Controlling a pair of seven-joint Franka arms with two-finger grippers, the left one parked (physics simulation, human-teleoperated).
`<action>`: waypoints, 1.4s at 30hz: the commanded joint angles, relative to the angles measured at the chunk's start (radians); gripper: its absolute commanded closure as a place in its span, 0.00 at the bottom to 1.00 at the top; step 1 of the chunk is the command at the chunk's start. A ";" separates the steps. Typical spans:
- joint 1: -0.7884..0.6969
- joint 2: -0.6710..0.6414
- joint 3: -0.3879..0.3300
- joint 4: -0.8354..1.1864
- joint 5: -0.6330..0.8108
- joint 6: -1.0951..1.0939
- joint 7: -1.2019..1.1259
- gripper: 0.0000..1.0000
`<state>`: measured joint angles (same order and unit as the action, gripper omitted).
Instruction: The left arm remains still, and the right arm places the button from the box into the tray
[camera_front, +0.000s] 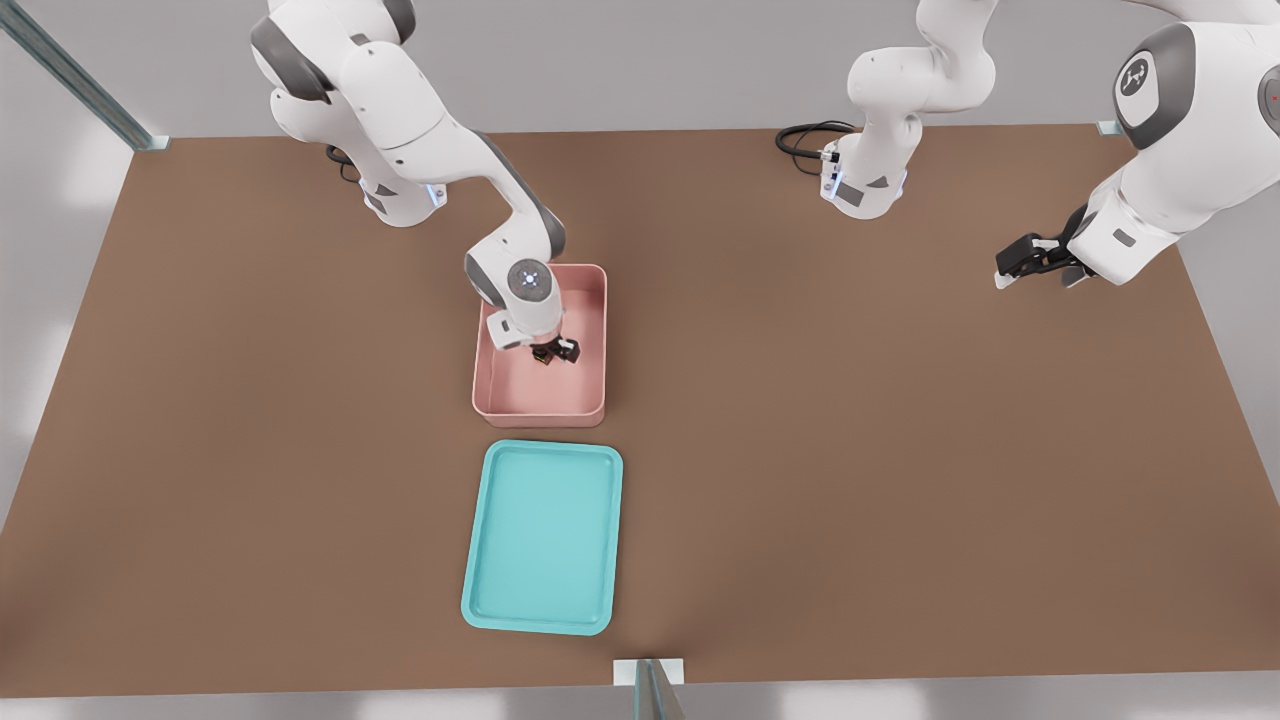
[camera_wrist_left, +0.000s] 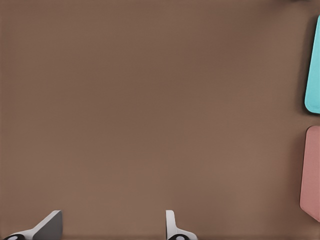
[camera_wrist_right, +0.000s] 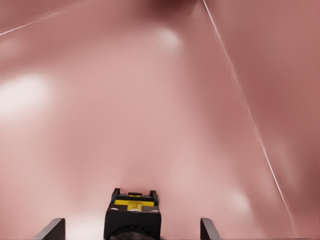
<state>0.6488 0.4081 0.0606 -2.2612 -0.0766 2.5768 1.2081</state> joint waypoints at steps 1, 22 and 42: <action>0.000 -0.003 0.001 -0.012 -0.005 0.039 0.251 0.00; -0.242 0.233 -0.016 0.954 0.014 -0.492 -0.420 0.67; -0.528 -0.077 -0.042 0.982 -0.064 -1.198 -1.349 0.00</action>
<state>0.1476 0.4186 0.0190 -1.2310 -0.1114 1.7532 0.6771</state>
